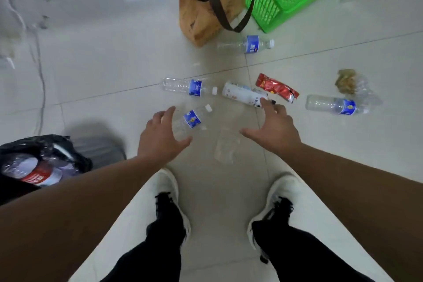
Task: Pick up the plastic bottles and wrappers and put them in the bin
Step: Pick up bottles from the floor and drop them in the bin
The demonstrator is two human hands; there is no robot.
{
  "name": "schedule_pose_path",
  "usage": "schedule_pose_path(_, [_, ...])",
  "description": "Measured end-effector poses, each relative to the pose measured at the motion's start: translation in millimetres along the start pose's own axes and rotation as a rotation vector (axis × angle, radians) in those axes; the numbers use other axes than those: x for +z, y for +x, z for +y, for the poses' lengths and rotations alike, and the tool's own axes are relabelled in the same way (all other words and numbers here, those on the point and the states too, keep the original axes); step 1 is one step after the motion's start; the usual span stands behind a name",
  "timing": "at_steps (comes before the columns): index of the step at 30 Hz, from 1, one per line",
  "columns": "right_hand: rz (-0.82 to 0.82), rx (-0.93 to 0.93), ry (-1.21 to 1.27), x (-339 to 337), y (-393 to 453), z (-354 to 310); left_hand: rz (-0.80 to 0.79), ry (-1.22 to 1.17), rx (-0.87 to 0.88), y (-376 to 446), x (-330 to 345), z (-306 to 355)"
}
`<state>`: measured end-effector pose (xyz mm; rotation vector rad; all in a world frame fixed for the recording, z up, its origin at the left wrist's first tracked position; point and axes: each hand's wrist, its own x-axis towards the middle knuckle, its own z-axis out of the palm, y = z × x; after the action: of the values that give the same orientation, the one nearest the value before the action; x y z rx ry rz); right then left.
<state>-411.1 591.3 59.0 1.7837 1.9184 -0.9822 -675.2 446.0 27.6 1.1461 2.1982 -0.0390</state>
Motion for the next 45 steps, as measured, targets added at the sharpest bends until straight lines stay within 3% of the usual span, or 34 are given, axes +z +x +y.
schedule_pose_path(9, [0.112, -0.169, -0.193, 71, 166, 33, 0.034, 0.137, 0.102, 115, 130, -35])
schedule_pose_path(14, [0.156, -0.205, -0.269, 100, 192, 37, 0.053, 0.084, 0.107, 128, 141, -46])
schedule_pose_path(20, [0.117, -0.179, -0.098, 73, 133, 42, 0.097, 0.091, 0.113, 91, 71, -36])
schedule_pose_path(33, [0.064, -0.162, -0.029, -91, -63, -8, 0.195, -0.054, -0.062, -90, -127, 44])
schedule_pose_path(45, [-0.002, -0.389, -0.107, -176, -174, -93, 0.32, -0.257, -0.307, -240, -217, 43])
